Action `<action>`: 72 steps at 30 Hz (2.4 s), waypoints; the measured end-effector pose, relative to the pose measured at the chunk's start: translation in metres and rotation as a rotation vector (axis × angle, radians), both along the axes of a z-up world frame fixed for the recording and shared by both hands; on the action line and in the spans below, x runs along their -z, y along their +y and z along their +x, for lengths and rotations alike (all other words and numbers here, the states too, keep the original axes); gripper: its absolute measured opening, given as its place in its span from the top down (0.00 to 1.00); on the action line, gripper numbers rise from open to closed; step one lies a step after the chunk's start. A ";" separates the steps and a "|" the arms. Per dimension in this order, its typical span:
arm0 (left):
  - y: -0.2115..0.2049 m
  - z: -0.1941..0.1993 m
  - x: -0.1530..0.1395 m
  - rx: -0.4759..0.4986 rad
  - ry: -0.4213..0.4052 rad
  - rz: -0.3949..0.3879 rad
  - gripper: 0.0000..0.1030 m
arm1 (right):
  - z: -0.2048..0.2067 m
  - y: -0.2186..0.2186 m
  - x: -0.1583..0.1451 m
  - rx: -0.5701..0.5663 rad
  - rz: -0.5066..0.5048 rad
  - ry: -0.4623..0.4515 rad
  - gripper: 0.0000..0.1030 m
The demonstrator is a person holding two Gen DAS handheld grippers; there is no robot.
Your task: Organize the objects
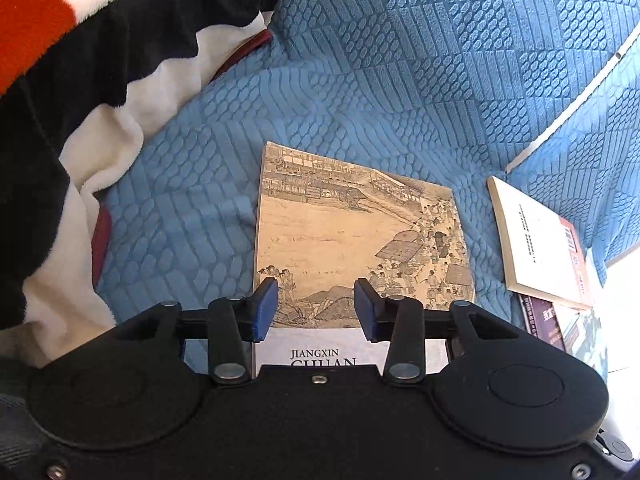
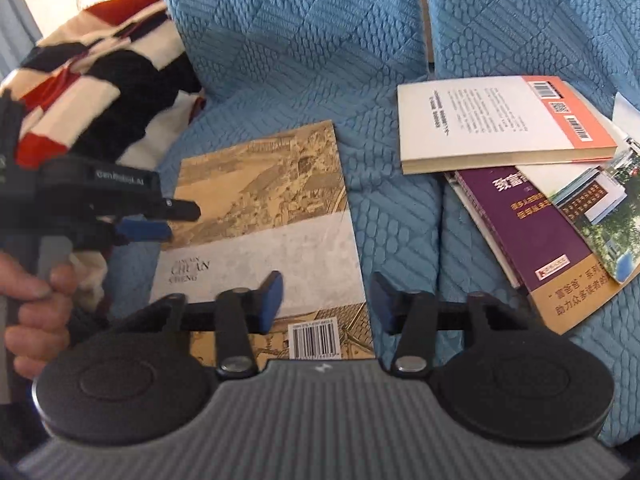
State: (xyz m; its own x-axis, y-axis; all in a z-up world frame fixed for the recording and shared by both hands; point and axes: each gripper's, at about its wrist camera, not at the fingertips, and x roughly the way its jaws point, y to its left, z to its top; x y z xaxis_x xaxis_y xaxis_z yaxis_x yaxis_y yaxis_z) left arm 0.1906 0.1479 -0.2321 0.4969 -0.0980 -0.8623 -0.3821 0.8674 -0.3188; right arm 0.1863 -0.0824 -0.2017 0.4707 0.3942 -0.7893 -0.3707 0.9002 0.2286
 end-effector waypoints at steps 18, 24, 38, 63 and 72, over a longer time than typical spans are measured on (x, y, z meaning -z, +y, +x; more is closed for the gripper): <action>-0.002 0.003 0.008 0.006 0.034 0.094 0.63 | -0.005 0.002 0.015 -0.002 -0.030 0.028 0.60; -0.001 0.002 0.005 0.038 0.000 0.077 0.63 | -0.013 -0.011 0.015 -0.006 0.005 0.040 0.67; -0.028 -0.001 -0.021 0.175 -0.073 0.205 0.63 | -0.023 -0.035 -0.017 0.076 0.103 0.023 0.69; -0.092 -0.095 -0.167 0.208 -0.327 0.188 0.64 | -0.080 -0.112 -0.168 0.095 0.199 -0.295 0.68; -0.116 -0.132 -0.197 0.239 -0.386 0.253 0.63 | -0.100 -0.125 -0.174 0.090 0.187 -0.278 0.68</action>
